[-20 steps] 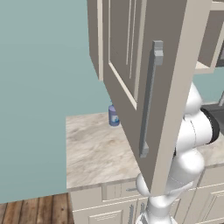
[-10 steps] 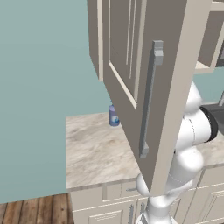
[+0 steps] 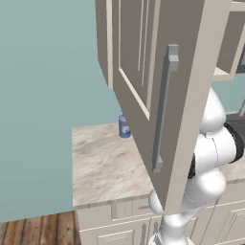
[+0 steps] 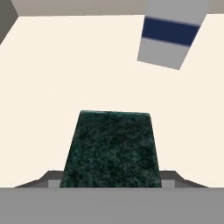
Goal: Pick the sponge and dish brush from the cabinet and place them on the counter.
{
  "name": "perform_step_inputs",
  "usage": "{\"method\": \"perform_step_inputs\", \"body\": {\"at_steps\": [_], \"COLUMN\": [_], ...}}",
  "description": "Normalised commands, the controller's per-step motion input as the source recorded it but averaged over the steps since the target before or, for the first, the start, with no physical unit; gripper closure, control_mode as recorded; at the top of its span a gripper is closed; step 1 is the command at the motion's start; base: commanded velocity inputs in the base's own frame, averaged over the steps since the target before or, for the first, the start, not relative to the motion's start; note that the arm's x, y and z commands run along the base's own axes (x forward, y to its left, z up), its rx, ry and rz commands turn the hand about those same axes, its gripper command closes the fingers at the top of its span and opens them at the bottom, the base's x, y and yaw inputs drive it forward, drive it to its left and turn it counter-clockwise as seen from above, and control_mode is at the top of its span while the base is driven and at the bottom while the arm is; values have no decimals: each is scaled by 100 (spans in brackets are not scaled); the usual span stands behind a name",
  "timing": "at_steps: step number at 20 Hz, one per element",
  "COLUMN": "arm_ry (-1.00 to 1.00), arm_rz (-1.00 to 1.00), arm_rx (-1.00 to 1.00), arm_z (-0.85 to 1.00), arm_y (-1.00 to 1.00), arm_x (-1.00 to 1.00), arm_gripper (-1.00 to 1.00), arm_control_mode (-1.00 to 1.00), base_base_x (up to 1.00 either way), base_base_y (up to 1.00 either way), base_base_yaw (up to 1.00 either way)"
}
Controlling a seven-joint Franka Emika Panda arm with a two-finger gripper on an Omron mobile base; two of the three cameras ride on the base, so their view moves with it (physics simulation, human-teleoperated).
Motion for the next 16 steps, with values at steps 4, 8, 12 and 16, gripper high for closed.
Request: {"method": "perform_step_inputs", "body": {"at_steps": [4, 8, 12, 16], "arm_ry": [0, 0, 0, 0], "arm_rz": [0, 0, 0, 0], "arm_rx": [0, 0, 0, 0], "arm_z": [-2, 0, 0, 0], "arm_y": [0, 0, 0, 0], "arm_x": [-34, -44, -53, -61], "arm_gripper": [100, 100, 100, 100], "arm_control_mode": [-100, -100, -100, -100], "base_base_x": [0, 0, 0, 0], "base_base_y": [0, 0, 0, 0], "base_base_yaw": [0, 0, 0, 0]}}
